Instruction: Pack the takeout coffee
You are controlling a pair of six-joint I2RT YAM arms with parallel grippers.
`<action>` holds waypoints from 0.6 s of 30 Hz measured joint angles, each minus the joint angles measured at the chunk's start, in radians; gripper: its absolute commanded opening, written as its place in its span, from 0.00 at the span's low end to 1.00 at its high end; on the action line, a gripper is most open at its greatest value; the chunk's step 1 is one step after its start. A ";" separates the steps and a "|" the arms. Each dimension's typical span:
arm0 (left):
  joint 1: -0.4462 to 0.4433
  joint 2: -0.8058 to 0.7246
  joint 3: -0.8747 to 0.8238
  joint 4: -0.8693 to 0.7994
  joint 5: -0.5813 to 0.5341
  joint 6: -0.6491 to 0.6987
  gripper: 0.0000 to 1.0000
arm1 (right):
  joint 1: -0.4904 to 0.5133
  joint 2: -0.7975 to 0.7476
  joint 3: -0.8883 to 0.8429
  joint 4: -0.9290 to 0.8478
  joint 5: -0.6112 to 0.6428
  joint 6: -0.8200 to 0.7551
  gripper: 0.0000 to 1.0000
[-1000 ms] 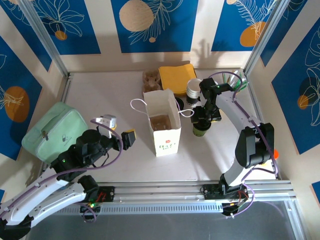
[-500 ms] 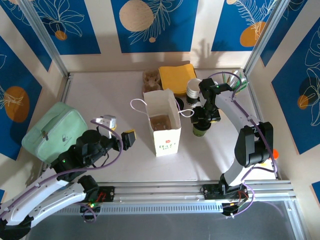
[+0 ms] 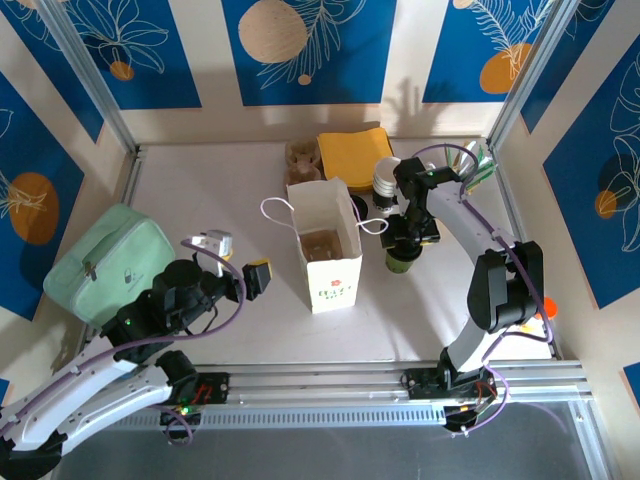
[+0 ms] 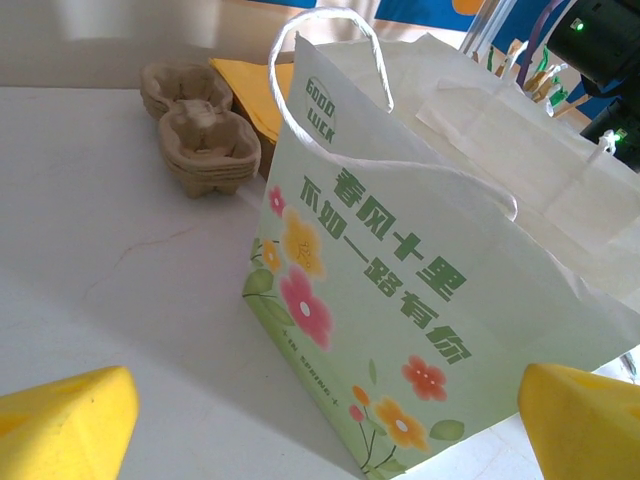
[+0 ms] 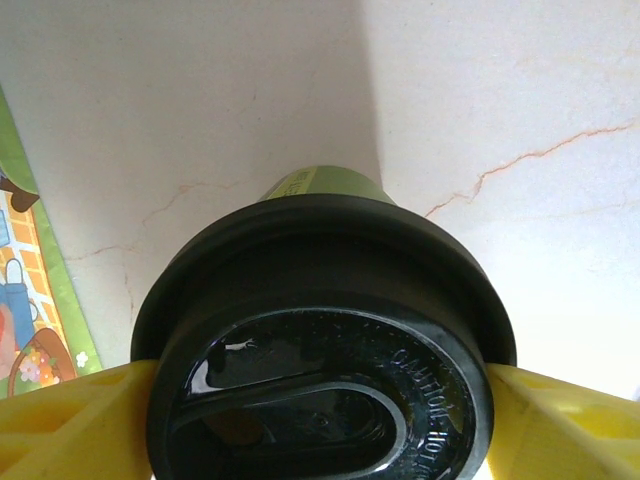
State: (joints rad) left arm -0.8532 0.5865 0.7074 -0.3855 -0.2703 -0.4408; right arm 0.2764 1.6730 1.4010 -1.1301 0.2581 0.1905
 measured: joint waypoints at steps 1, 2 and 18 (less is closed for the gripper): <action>0.000 0.000 0.000 0.000 0.000 0.000 0.97 | 0.002 0.000 0.000 0.000 0.000 0.000 0.73; 0.000 0.000 0.000 0.000 0.000 0.000 0.97 | 0.003 0.000 0.000 0.000 0.001 0.000 0.72; 0.000 0.013 0.000 0.000 0.000 0.001 0.97 | 0.079 0.002 0.111 -0.133 0.017 0.046 0.68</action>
State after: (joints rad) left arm -0.8532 0.5995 0.7078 -0.3859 -0.2703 -0.4397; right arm 0.3557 1.6745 1.5120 -1.2629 0.2749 0.2367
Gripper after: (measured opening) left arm 0.971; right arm 0.686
